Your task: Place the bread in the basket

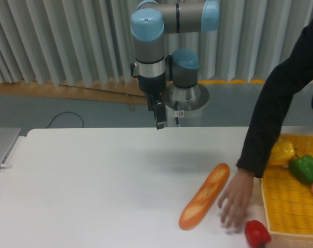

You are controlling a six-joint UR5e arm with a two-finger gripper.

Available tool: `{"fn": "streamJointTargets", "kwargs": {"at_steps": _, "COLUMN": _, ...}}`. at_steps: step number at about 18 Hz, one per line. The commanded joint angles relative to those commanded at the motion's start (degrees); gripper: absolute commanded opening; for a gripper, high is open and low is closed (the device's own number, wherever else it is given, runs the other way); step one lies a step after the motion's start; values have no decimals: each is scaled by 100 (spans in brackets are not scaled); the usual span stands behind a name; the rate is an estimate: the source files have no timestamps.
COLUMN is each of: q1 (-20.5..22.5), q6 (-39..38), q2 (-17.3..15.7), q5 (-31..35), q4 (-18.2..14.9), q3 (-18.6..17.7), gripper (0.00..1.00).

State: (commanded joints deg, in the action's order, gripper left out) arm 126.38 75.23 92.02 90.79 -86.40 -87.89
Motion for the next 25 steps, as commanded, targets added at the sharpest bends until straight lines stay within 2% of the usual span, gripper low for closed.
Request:
{"fn": "streamJointTargets", "kwargs": {"at_steps": 21, "q1": 62, "q6": 246, "q2": -9, "q5": 9, "q4": 44, "q3": 17, "gripper": 100}}
{"fn": "streamJointTargets", "kwargs": {"at_steps": 23, "q1": 62, "q6": 666, "q2": -9, "q5": 18, "q4": 1, "q3": 26, "gripper": 100}}
{"fn": "streamJointTargets", "kwargs": {"at_steps": 25, "q1": 97, "q6": 738, "q2": -9, "q5": 18, "q4": 0, "q3": 26, "gripper": 100}}
